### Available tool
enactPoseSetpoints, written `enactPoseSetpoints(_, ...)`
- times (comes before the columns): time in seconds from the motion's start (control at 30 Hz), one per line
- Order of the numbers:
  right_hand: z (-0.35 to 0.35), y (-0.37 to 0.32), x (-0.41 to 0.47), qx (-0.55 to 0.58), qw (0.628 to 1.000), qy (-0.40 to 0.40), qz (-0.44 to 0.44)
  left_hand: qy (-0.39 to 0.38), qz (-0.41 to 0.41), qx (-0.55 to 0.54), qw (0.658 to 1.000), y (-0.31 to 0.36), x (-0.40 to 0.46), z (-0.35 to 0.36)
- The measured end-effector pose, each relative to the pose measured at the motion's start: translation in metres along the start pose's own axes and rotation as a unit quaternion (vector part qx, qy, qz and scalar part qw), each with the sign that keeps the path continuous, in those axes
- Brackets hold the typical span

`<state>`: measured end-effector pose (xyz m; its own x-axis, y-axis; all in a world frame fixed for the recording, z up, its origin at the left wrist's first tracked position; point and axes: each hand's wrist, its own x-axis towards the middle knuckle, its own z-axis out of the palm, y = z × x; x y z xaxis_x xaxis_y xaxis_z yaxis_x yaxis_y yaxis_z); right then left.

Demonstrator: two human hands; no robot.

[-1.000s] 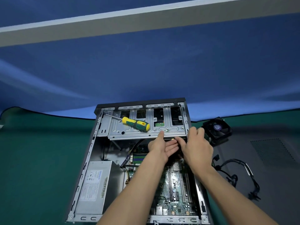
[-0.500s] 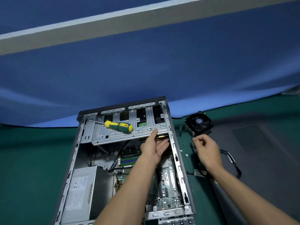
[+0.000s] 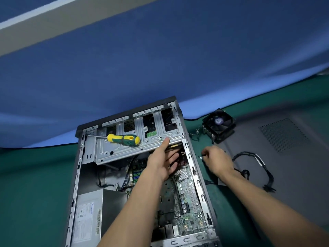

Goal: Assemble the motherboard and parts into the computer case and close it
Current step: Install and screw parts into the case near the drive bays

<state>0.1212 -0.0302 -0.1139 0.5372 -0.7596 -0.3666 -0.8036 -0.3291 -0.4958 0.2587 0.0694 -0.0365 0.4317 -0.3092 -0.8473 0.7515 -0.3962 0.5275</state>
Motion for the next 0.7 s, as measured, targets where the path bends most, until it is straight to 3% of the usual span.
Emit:
enactPoseSetpoints(0.37, 0.011, -0.002, 0.010, -0.012, 0.999, 0.020, 0.027, 0.000, 0.001, 0.012, 1.000, 0.000, 0.003, -0.002)
enactPoseSetpoints(0.7, -0.039, -0.025, -0.026, 0.250, 0.962, 0.110, -0.001, -0.024, 0.024, 0.035, 0.999, -0.001, -0.014, -0.001)
